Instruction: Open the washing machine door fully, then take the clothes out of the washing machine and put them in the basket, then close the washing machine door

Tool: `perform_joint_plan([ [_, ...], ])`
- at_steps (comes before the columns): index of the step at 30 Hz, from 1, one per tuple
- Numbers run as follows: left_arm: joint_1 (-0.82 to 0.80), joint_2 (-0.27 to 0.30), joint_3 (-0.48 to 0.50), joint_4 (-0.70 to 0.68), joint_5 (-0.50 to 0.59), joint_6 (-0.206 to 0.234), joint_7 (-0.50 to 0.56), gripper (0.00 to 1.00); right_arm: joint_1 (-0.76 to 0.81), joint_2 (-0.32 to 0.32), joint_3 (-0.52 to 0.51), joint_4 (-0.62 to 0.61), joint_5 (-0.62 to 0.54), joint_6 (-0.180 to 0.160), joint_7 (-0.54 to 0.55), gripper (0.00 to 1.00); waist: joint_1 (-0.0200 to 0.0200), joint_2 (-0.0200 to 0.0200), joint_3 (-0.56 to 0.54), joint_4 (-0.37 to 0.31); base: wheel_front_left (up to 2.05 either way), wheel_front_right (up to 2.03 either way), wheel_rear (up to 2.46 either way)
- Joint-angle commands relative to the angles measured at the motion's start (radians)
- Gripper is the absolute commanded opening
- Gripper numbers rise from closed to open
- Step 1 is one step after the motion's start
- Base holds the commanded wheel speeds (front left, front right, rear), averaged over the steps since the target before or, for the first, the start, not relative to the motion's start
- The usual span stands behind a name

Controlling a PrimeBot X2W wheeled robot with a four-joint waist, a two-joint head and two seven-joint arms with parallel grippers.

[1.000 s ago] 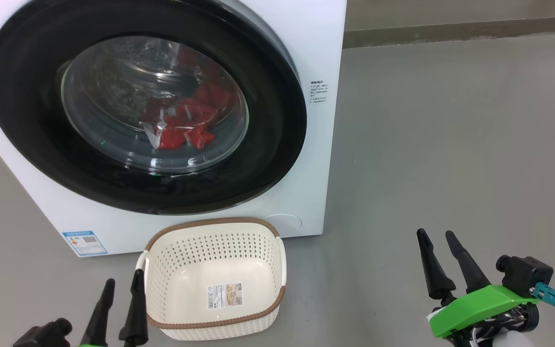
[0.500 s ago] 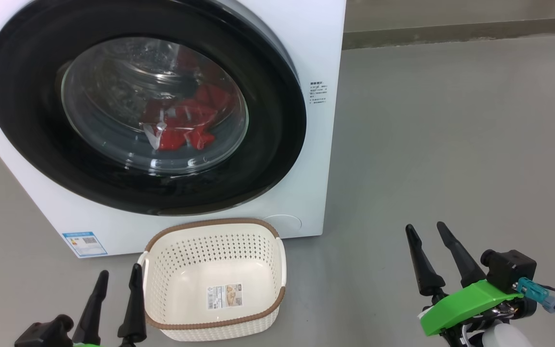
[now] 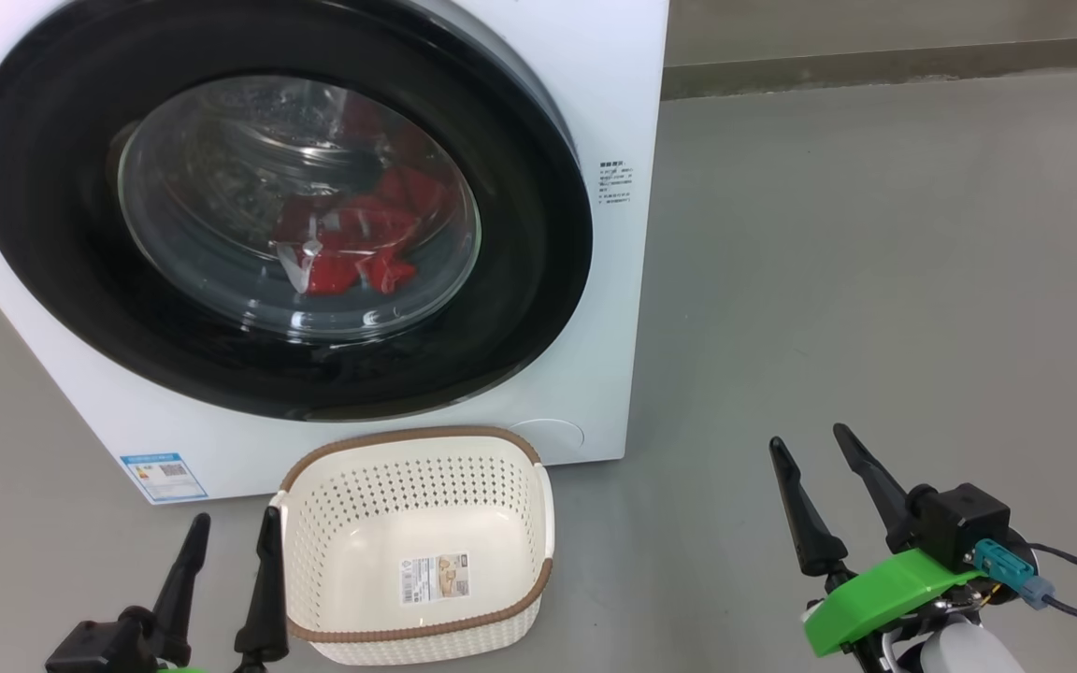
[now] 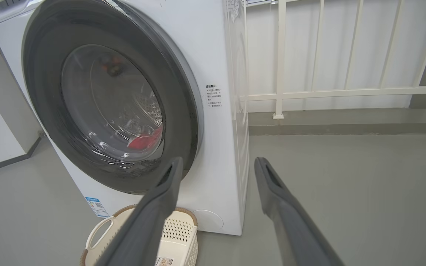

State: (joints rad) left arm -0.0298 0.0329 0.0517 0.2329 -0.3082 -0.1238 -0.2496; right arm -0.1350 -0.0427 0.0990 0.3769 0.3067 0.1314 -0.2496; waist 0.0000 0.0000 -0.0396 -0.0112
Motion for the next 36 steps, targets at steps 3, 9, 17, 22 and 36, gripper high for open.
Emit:
perform_joint_plan([
  [3,-0.044,0.017,0.031,-0.027,0.007,-0.004,-0.012,1.0,-0.053,-0.008,0.024,-0.019,-0.003,-0.001,-0.012,1.0,0.0,0.0,-0.001,-0.001,0.0,0.0,0.0],
  [9,-0.043,0.017,0.03,-0.024,0.009,-0.002,-0.012,1.0,-0.055,-0.008,0.022,-0.022,0.001,-0.001,-0.012,1.0,0.0,0.0,0.001,-0.002,0.0,0.0,0.0],
  [17,-0.04,0.017,0.03,-0.02,0.014,-0.003,-0.012,1.0,-0.053,-0.008,0.02,-0.023,0.006,-0.001,-0.012,1.0,0.0,0.0,0.001,0.002,0.0,0.0,0.0],
  [22,-0.039,0.017,0.032,-0.025,0.017,-0.003,-0.012,1.0,-0.057,-0.008,0.019,-0.025,0.018,-0.001,-0.012,1.0,0.0,0.0,0.007,0.004,0.0,0.0,0.0],
  [36,-0.064,0.017,-0.002,-0.037,0.031,-0.005,-0.012,1.0,-0.186,-0.008,0.051,0.074,0.254,-0.001,-0.012,0.0,0.0,0.0,0.083,0.043,0.0,0.0,0.0],
])
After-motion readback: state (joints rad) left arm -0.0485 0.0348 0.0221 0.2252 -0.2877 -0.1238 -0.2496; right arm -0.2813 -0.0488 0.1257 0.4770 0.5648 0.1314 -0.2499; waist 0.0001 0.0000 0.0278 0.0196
